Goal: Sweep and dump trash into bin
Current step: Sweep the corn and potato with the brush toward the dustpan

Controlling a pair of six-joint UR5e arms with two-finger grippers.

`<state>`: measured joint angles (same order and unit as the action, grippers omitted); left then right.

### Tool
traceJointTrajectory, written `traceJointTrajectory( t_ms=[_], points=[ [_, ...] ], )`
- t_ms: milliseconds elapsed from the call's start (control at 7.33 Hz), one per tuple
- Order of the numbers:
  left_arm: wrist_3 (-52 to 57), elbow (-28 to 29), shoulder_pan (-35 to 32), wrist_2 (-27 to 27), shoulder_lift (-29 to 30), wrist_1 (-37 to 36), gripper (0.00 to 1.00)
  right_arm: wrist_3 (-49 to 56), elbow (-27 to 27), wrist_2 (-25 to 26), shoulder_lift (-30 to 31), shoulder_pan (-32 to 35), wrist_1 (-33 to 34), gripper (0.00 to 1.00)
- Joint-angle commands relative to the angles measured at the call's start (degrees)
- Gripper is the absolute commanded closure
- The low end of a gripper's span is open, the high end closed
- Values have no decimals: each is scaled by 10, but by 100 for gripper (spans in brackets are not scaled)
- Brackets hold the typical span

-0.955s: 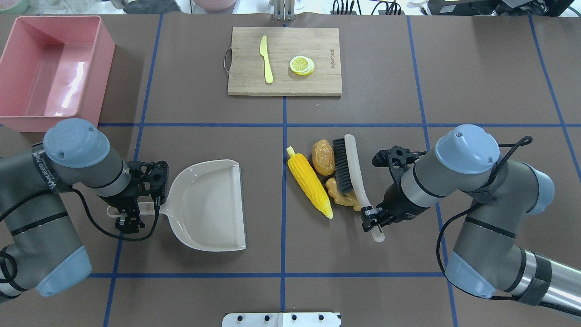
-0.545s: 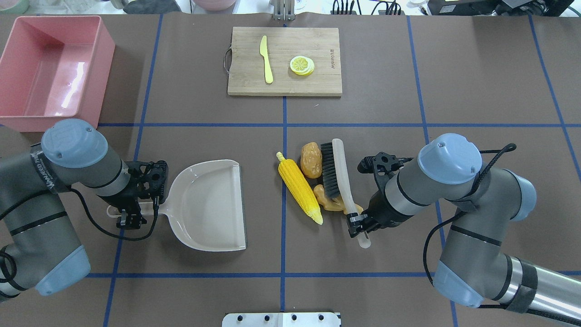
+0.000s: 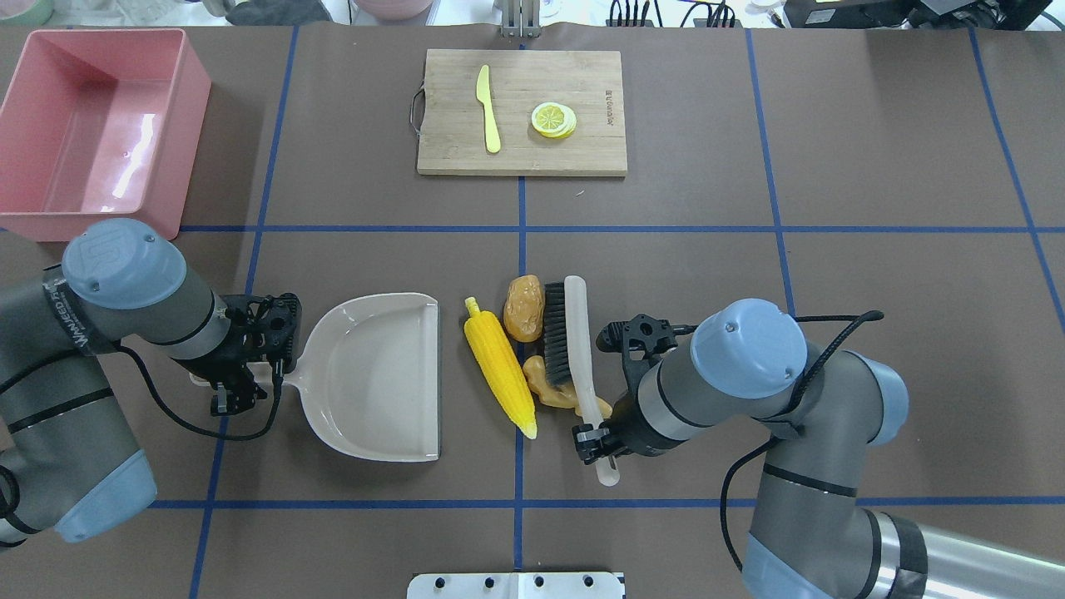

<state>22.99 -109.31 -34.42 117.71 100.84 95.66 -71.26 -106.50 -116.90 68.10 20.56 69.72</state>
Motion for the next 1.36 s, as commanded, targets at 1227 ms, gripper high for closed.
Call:
traceJointTrajectory(
  t_ms=[1227],
  points=[
    [7,-4,-11,2,54,-131,100,-63,30,64,-104,-46,74,100]
  ],
)
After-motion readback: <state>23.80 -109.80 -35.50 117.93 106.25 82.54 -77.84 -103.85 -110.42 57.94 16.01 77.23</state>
